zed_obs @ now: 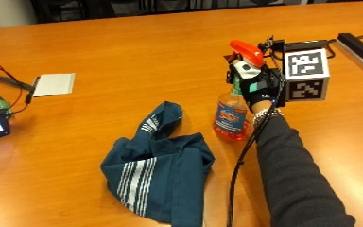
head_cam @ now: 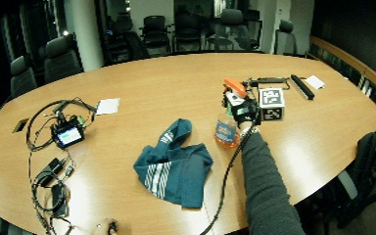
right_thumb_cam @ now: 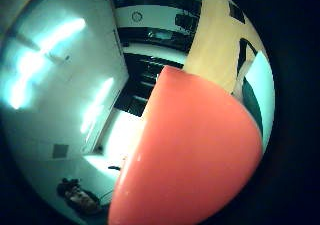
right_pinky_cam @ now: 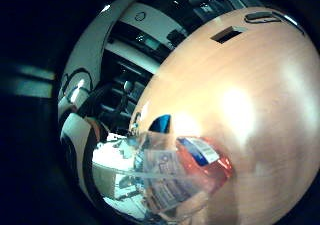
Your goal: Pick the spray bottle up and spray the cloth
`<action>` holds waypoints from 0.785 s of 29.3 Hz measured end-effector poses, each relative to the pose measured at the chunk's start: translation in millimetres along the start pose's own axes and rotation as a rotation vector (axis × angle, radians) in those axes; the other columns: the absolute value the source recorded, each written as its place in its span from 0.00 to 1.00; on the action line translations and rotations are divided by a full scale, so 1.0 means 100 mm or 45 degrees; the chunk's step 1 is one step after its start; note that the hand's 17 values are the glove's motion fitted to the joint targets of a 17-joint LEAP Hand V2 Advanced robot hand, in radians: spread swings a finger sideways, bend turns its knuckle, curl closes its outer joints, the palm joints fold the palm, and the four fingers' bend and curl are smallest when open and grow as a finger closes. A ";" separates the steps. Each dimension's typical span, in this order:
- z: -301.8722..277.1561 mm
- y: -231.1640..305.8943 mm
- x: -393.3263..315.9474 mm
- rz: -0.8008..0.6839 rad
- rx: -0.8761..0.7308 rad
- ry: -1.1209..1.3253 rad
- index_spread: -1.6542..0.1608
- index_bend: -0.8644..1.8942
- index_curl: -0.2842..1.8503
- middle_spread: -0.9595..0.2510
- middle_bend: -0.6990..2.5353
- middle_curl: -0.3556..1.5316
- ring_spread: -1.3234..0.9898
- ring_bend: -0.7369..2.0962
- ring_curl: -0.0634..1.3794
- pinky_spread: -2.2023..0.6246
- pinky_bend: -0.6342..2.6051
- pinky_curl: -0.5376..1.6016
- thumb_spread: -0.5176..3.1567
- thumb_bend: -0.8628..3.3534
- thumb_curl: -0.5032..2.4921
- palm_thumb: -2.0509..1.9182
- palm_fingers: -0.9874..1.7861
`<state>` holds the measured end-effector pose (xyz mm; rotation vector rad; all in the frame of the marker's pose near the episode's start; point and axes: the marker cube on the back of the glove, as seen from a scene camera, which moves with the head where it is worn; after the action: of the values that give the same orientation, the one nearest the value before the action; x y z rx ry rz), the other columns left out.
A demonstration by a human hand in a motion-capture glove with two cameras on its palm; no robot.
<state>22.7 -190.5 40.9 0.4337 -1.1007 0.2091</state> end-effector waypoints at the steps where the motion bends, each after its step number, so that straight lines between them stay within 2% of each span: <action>1: 0.00 -0.02 -0.02 -0.010 0.015 -0.001 0.74 0.42 0.35 0.59 0.36 0.45 0.48 0.45 0.35 0.68 0.31 0.42 0.25 0.20 0.36 0.76 0.88; 6: 0.08 -0.13 -0.03 -0.019 0.058 0.005 0.74 0.42 0.36 0.59 0.37 0.46 0.47 0.48 0.37 0.67 0.31 0.43 0.24 0.20 0.37 0.75 0.88; 12: 0.05 -0.17 0.38 0.107 0.088 -0.053 0.74 0.43 0.37 0.59 0.38 0.46 0.47 0.49 0.37 0.67 0.32 0.43 0.22 0.20 0.38 0.75 0.87; 15: -0.06 -0.25 0.35 0.115 0.070 -0.146 0.74 0.44 0.38 0.59 0.38 0.47 0.48 0.49 0.37 0.67 0.32 0.43 0.22 0.20 0.39 0.75 0.87; 19: -0.28 -0.46 0.06 0.043 -0.040 -0.132 0.74 0.44 0.38 0.59 0.38 0.47 0.48 0.49 0.37 0.67 0.32 0.43 0.21 0.20 0.39 0.75 0.86; 23: -0.29 -0.51 -0.40 -0.072 -0.285 -0.030 0.74 0.44 0.39 0.59 0.38 0.47 0.48 0.49 0.37 0.67 0.32 0.43 0.21 0.20 0.40 0.75 0.86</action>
<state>47.5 -222.0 -17.5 0.2672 -1.1194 0.0298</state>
